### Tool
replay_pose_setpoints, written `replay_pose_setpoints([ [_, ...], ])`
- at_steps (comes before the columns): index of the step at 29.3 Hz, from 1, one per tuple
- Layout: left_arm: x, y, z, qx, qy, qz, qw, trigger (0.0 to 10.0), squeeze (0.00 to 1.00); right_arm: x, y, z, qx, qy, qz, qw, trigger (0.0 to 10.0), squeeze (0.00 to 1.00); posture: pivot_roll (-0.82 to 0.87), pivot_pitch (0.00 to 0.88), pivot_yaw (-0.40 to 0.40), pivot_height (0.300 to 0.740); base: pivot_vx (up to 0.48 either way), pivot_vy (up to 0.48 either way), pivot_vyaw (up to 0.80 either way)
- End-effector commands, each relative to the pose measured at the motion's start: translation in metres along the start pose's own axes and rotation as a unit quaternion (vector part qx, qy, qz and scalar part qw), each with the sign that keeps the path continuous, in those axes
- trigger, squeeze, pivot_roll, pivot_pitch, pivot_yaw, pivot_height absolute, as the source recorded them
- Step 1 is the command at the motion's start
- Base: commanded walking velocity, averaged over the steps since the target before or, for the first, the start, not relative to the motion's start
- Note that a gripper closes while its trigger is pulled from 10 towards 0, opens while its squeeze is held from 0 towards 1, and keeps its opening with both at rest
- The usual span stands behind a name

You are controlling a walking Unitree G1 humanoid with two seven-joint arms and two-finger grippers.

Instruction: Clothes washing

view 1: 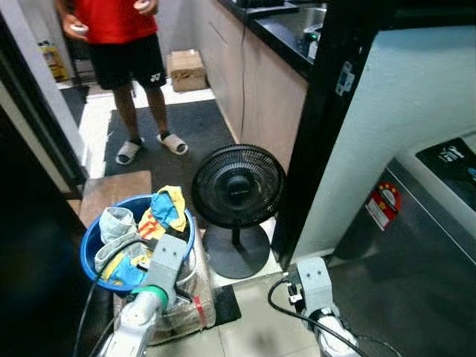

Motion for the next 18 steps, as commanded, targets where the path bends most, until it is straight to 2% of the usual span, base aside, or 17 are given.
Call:
replay_pose_setpoints([
  [1,-0.0115,-0.0034,0.0034,0.003,0.006,0.017,1.000,10.0,0.00,-0.0024,-0.0011,0.0017,0.001,0.003,0.002,1.000,10.0,0.00,0.10,0.000,0.008,0.740,0.000,0.000,0.71],
  [18,-0.0131,-0.0028,0.0038,0.003,0.009,0.017,1.000,10.0,0.00,-0.0024,0.0000,0.0033,0.004,0.002,0.001,1.000,10.0,0.00,0.11,0.000,0.009,0.740,0.000,0.000,0.71],
])
Point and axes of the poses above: a point about 5 cm out from each wrist's last joint towards the gripper, its own y axis pointing out of the wrist towards the gripper, its own x axis along the axis of the wrist's last joint, z = x × y, the point moved 5 cm from there along y, pointing out of the wrist towards the gripper, and after that the axes turned 6 degrees about y, right-handed, at the moved point
